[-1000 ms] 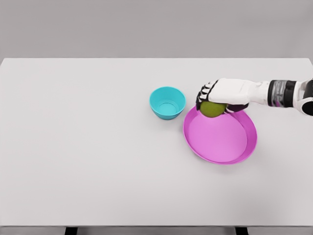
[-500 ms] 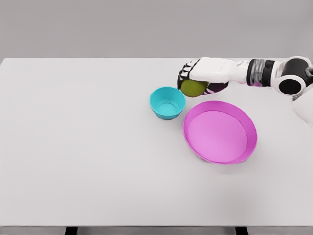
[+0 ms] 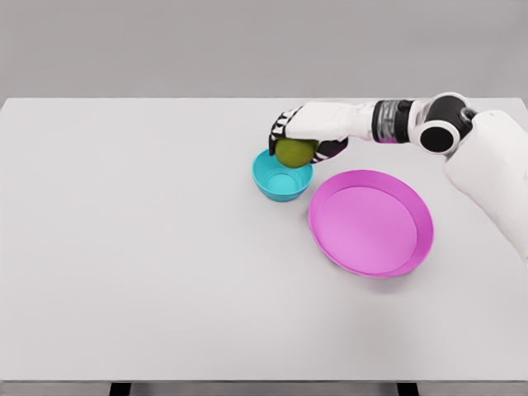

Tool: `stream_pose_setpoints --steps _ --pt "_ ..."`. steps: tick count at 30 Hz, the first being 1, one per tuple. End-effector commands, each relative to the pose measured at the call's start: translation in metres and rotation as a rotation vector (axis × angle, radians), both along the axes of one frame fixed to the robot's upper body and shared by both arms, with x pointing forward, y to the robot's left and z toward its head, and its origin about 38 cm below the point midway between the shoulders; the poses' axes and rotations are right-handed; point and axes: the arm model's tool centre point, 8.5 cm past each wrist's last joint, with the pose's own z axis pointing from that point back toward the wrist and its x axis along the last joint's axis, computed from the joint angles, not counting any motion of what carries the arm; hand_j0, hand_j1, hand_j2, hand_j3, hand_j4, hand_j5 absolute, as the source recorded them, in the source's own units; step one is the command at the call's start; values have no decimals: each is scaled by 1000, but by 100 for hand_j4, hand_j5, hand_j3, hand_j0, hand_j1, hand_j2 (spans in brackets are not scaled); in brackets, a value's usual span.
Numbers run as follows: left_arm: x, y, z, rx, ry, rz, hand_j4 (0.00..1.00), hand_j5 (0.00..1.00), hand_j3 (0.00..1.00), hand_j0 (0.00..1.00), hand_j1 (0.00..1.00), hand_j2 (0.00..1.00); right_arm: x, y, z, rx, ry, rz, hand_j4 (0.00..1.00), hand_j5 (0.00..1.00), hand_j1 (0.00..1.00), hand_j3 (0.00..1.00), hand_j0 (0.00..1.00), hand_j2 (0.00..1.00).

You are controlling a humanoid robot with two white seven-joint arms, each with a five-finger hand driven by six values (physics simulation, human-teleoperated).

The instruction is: Put the apple from the pink plate into the blue bowl with your right arm

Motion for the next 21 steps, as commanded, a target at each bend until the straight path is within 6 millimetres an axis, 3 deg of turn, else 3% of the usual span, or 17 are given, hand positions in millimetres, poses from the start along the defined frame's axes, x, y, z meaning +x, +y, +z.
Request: stream_pose_setpoints --steps 1,5,11,12,13,21 --pt "0 0 0 -1 0 1 100 100 100 100 100 100 0 7 -5 -3 11 7 48 48 48 48 48 48" --pt "1 0 0 -1 -1 -1 100 100 100 100 100 100 1 19 -6 -6 15 24 48 48 48 48 48 48" --pt "0 0 0 -1 0 -1 100 100 100 100 100 100 3 16 -10 -9 28 8 52 52 52 52 52 52" --pt "0 0 0 -1 0 -1 100 100 100 100 100 100 4 15 -10 -9 29 5 66 66 66 66 66 66" --pt "0 0 0 1 0 0 100 100 100 100 100 100 5 16 -10 -8 30 5 100 100 100 100 100 100" --pt "0 0 0 1 0 0 100 100 100 100 100 100 3 18 -9 -12 26 14 100 100 100 100 100 100"
